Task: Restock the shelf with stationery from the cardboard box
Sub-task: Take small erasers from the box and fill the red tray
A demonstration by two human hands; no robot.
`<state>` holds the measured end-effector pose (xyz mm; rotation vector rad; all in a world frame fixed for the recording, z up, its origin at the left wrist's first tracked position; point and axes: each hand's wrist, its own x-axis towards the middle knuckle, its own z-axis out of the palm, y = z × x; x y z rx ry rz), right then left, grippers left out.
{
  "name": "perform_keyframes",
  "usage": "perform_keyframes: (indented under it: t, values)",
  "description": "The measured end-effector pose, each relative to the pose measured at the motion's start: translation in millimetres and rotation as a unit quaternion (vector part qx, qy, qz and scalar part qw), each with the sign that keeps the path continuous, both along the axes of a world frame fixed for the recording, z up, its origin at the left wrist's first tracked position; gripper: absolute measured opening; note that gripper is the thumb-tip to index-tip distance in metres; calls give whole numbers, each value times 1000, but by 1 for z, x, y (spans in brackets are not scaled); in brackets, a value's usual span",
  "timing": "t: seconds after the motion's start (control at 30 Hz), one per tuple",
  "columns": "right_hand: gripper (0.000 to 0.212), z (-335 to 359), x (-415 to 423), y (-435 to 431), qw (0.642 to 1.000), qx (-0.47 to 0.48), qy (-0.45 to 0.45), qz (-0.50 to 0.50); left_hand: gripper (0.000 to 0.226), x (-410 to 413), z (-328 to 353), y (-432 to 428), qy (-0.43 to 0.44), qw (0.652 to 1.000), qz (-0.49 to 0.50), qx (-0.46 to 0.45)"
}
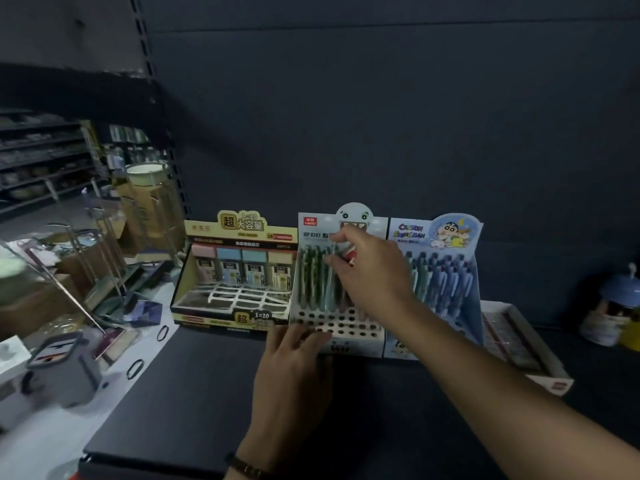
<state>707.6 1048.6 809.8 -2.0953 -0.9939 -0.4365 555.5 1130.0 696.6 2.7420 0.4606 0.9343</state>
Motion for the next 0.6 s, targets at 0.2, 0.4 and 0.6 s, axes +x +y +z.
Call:
perform_keyframes:
  t: [0.2,0.4,0.6]
  values:
    - [22,-12,-10,14,999,-32,15,-3,37,2,-5,-1,-21,1000,6,-8]
    - [35,-20,-14,21,997,-67,29,-5,36,0,-7,3,-1,1000,3,-31]
    - [43,-11,-15,-15,961,99,256,27,27,0,22,-16,-142,949,-52,-277]
